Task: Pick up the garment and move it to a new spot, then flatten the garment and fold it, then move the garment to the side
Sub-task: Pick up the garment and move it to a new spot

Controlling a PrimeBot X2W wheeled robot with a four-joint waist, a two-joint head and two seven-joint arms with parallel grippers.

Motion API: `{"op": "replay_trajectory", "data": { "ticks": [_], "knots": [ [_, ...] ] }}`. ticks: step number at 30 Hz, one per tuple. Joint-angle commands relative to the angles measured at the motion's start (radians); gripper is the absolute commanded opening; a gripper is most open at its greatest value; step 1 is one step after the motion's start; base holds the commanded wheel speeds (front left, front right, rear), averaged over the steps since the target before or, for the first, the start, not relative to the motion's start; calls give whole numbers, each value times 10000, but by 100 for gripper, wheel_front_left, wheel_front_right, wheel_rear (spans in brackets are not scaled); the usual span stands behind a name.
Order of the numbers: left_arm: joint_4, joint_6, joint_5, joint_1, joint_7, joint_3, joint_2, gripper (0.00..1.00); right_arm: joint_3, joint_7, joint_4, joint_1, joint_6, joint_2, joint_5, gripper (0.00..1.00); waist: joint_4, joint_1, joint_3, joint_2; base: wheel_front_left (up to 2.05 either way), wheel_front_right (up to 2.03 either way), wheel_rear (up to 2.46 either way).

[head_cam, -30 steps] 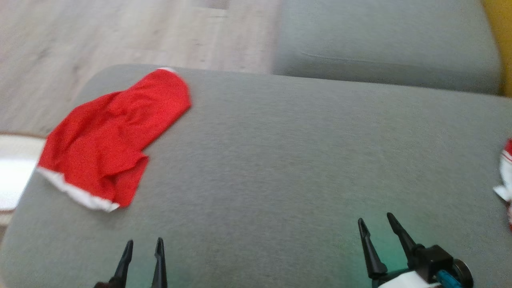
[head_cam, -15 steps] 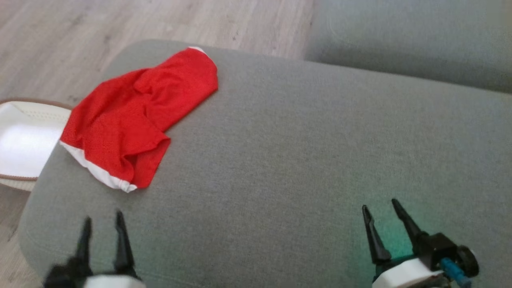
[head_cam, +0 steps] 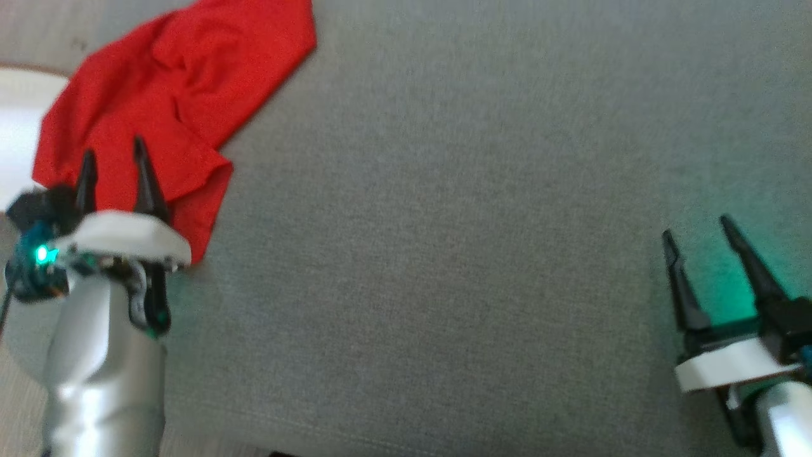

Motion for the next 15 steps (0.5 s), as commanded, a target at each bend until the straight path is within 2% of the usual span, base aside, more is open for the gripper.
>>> {"op": "replay_trajectory", "data": {
  "ticks": [1, 8, 12, 13, 14, 15],
  "knots": [
    [166, 108, -44, -508, 173, 242, 484, 100, 81, 72, -517, -317, 71, -325, -7, 100, -25, -3, 878, 0, 0, 0, 0],
    [2826, 464, 186, -2156, 783, -12, 803, 100, -188, 629, -1844, -185, 71, -796, 179, 100, -290, -3, 1608, 0, 0, 0, 0],
    [3943, 421, 250, -2632, 971, -210, 791, 98, -279, 792, -2296, -88, 71, -797, 238, 100, -413, -3, 1799, 0, 0, 0, 0],
    [4144, 391, 234, -2708, 971, -235, 760, 69, -289, 812, -2327, -70, 71, -777, 252, 100, -438, -3, 1782, 0, 0, 0, 0],
    [4338, 331, 244, -2765, 975, -285, 763, 17, -303, 820, -2339, -59, 71, -738, 271, 100, -467, -3, 1754, 0, 0, 0, 0],
    [4510, 209, 260, -2810, 970, -352, 780, 0, -304, 816, -2330, -59, 71, -696, 280, 100, -502, -3, 1706, 0, 0, 0, 0]
  ]
}}
